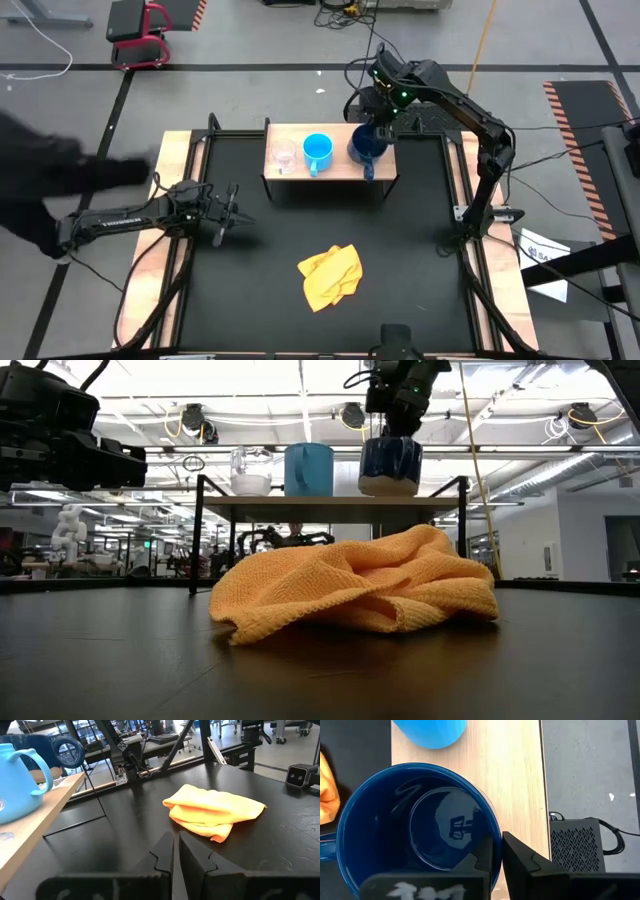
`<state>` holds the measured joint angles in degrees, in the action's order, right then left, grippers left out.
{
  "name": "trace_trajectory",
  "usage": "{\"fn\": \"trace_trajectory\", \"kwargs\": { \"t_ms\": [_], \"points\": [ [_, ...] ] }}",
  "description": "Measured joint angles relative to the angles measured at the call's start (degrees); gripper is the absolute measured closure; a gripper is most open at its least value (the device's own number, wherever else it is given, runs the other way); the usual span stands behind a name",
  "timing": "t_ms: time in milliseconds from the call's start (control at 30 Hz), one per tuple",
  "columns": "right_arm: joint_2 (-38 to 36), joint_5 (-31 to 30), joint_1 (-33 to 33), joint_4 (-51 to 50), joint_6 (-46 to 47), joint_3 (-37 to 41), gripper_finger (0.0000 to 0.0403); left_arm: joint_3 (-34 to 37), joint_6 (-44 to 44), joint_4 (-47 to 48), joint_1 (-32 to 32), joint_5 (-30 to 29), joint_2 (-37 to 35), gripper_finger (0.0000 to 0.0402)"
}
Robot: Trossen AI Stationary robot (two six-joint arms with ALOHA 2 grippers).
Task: Stack small to large cups/mugs on shelf
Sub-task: Put the dark blue mug on the shelf
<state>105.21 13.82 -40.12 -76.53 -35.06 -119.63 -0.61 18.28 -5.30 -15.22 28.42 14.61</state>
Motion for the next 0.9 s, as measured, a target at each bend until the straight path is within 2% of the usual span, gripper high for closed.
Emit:
{"fn": "trace_trajectory", "kwargs": {
  "t_ms": [533,900],
  "points": [
    [4.03,-0.27,0.44,0.41,1.56,-0.07,0.0387,-0.01,-0.04,-0.04,0.00,0.04,-0.02,0.0371],
    [4.02,-0.48,0.55,0.35,1.46,-0.07,0.0387,0.01,-0.04,-0.04,0.00,0.07,-0.02,0.0371]
  ]
}}
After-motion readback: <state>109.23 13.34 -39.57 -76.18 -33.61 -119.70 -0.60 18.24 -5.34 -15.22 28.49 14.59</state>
